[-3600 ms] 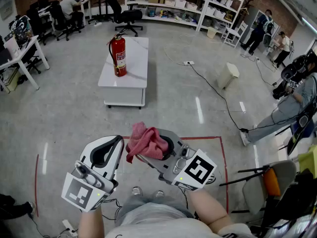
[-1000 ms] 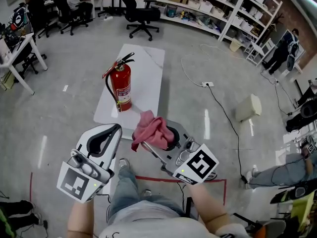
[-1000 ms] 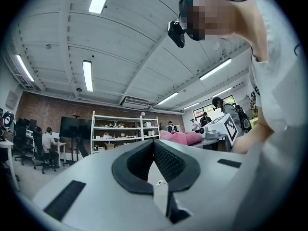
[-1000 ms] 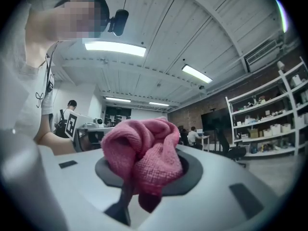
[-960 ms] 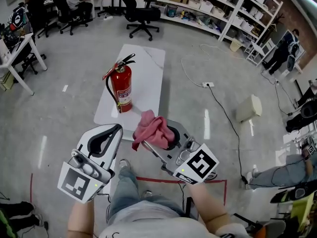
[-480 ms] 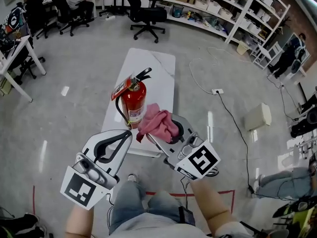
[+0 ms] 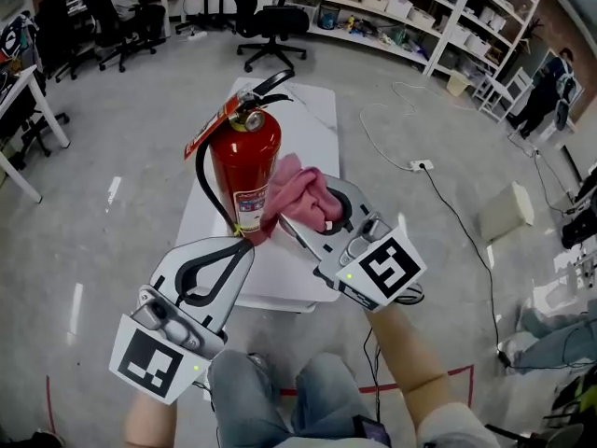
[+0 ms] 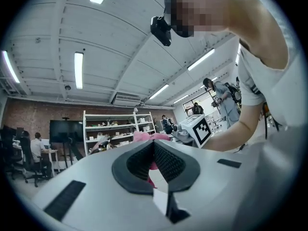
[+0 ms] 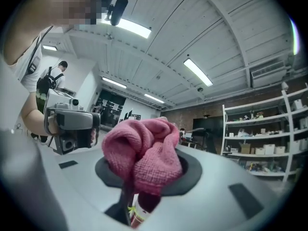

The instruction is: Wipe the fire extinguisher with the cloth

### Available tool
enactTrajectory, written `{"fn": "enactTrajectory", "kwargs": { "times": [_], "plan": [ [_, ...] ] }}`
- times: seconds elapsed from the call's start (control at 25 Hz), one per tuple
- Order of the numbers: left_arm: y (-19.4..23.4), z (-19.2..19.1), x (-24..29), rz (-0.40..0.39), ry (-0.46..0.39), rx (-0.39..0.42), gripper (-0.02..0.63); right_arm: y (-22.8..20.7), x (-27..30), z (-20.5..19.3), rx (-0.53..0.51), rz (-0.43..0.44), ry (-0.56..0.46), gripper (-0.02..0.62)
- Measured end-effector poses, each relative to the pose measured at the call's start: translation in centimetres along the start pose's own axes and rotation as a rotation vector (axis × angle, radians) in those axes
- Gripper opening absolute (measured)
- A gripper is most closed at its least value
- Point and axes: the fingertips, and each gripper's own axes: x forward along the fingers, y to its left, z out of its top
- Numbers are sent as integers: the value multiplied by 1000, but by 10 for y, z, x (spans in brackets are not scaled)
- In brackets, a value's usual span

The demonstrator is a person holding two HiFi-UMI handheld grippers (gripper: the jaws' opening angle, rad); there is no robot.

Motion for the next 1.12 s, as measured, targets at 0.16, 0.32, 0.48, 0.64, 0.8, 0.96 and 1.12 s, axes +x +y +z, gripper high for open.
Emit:
{"fn": "enactTrajectory", "kwargs": {
  "times": [0.16, 0.32, 0.48, 0.64, 0.8, 0.96, 1.12],
  "plan": [
    [-13, -74, 6, -13, 9, -4, 8, 8, 14, -67, -31, 7, -25, 140],
    [-26, -129, 3, 13, -1, -38, 8, 15, 24, -119, -45, 4, -52, 138],
    [-42, -170, -7, 34, -11, -34, 8, 22, 31, -146, -126, -14, -74, 140],
    [-54, -183, -16, 52, -4, -21, 8, 6, 44, -124, -236, -74, -76, 140],
    [-51, -181, -25, 65, 2, -33, 8, -17, 62, -80, -340, -177, -88, 143],
    [-49, -180, -30, 80, -4, -21, 8, -15, 64, -96, -419, -229, -82, 143],
    [-54, -187, -30, 93, -9, -25, 8, 1, 60, -152, -426, -211, -17, 140]
  ]
}}
